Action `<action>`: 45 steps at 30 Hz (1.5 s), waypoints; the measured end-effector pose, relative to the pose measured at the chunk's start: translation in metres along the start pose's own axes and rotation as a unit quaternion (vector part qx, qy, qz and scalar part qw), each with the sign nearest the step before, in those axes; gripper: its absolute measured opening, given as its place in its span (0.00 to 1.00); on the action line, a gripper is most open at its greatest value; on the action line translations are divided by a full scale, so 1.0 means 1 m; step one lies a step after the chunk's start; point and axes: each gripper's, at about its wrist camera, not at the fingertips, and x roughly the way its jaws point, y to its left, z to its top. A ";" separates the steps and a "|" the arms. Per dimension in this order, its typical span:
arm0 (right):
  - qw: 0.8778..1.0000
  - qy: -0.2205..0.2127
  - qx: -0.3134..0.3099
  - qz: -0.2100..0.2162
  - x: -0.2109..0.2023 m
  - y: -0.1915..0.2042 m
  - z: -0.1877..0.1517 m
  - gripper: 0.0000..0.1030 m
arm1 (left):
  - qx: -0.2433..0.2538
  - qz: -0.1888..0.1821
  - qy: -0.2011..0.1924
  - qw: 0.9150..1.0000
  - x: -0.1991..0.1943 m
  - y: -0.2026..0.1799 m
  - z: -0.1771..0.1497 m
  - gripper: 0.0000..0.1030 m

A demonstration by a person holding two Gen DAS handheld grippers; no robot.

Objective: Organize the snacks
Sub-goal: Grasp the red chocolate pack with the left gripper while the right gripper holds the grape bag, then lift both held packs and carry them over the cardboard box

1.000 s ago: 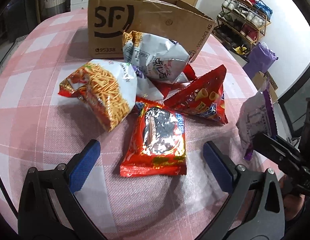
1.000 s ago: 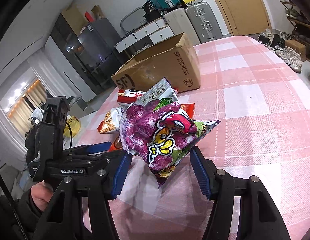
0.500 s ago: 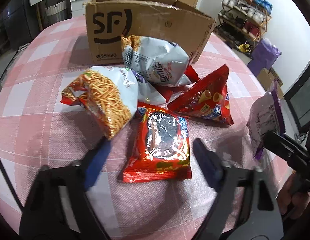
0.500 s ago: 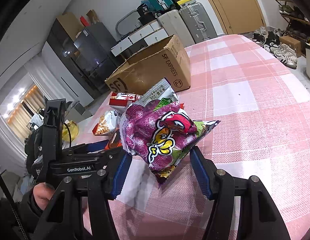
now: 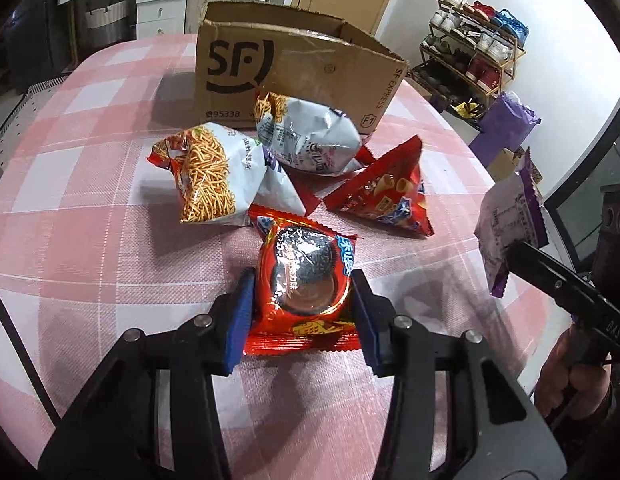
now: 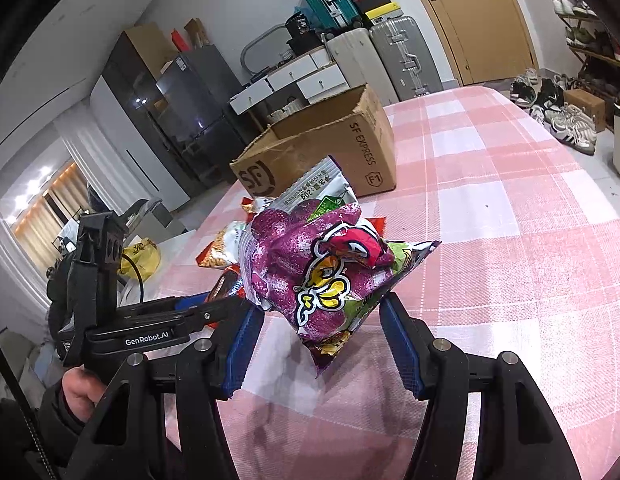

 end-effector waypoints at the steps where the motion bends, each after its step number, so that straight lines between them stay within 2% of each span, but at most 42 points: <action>1: 1.000 -0.001 -0.001 0.000 -0.001 0.002 0.000 0.59 | 0.001 0.000 -0.003 1.000 -0.004 -0.001 -0.004 0.41; 10: 1.000 -0.003 -0.016 0.003 -0.003 0.014 0.005 0.59 | 0.002 -0.012 -0.029 1.000 -0.044 0.008 -0.009 0.41; 19: 0.999 -0.009 -0.030 0.013 -0.004 0.024 0.016 0.59 | 0.007 0.002 -0.044 0.999 -0.074 0.014 0.002 0.42; 28: 0.998 -0.019 -0.054 0.018 0.000 0.037 0.048 0.59 | 0.010 0.019 -0.103 0.994 -0.120 0.033 0.044 0.42; 37: 0.995 -0.028 -0.093 0.026 0.013 0.053 0.094 0.59 | 0.022 0.010 -0.106 0.994 -0.139 0.047 0.088 0.42; 45: 0.991 -0.043 -0.121 0.028 0.020 0.062 0.143 0.59 | 0.049 0.019 -0.114 0.992 -0.141 0.045 0.144 0.42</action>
